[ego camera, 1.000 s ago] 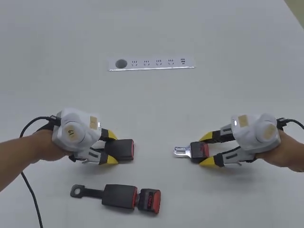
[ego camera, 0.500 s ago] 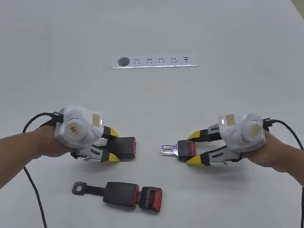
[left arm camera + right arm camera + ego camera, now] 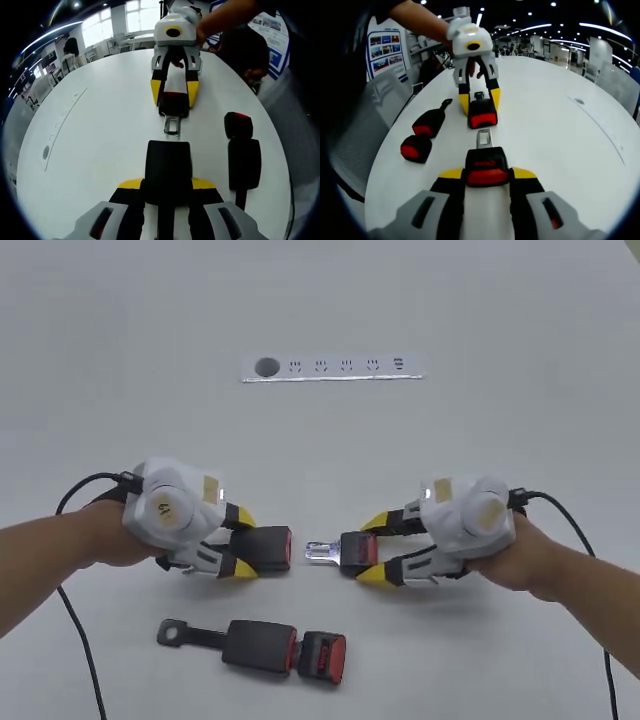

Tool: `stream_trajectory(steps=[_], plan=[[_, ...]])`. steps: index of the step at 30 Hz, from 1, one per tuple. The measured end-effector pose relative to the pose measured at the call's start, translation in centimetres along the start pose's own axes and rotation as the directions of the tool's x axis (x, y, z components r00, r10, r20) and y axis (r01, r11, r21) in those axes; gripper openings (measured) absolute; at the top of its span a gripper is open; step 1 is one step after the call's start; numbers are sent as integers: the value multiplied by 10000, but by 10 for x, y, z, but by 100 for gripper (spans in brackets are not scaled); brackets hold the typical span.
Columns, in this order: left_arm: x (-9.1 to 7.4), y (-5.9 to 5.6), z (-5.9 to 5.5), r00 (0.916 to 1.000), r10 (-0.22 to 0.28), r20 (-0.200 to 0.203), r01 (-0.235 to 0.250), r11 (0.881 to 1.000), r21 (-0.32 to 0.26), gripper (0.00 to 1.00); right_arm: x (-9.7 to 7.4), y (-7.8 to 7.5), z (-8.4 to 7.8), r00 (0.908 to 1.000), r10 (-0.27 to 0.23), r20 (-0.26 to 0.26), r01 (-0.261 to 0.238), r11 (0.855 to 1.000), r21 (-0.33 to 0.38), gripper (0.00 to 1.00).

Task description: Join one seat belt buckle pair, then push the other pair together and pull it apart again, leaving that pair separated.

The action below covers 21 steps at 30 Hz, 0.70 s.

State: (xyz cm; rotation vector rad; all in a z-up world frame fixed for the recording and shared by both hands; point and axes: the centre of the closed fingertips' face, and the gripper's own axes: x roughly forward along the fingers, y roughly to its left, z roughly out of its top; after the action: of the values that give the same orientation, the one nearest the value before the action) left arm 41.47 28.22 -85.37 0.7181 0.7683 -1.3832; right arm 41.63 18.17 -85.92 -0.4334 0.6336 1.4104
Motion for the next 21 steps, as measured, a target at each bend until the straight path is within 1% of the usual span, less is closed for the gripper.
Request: stream_trajectory(steps=[1, 7, 13, 16, 17, 18, 19, 21], plan=[[0, 0, 0, 10000, -14, -7, 14, 10000, 12, 34, 3, -1, 3, 10000, -8, 44, 9, 10000, -8, 35], [1, 1, -1, 9999, -74, -85, 75, 9999, 125, 34, 11, 0, 10, 10000, -64, 48, 63, 10000, 76, 35], [1, 1, -3, 9999, -86, -86, 88, 9998, 181, 34, 11, -1, 11, 10000, -81, -29, 81, 9999, 96, 35], [2, 1, -3, 9998, -114, -179, 119, 9995, 279, 34, 19, 1, 17, 9999, -130, 29, 130, 9998, 155, 35], [3, 2, -3, 9998, -113, -184, 118, 9995, 278, 34, 25, 1, 22, 9999, -93, 65, 92, 9997, 216, 35], [3, 2, -4, 9997, -110, -210, 116, 9995, 298, 34, 23, 1, 20, 9999, -86, -106, 86, 10000, -19, 35], [3, 2, -4, 9998, -112, -173, 116, 9996, 255, 34, 22, -1, 19, 9999, -46, -115, 48, 9998, 176, 35], [3, 3, -5, 9999, -105, -110, 108, 9996, 256, 34, 22, 0, 19, 10000, -72, -66, 73, 9997, 227, 34]])
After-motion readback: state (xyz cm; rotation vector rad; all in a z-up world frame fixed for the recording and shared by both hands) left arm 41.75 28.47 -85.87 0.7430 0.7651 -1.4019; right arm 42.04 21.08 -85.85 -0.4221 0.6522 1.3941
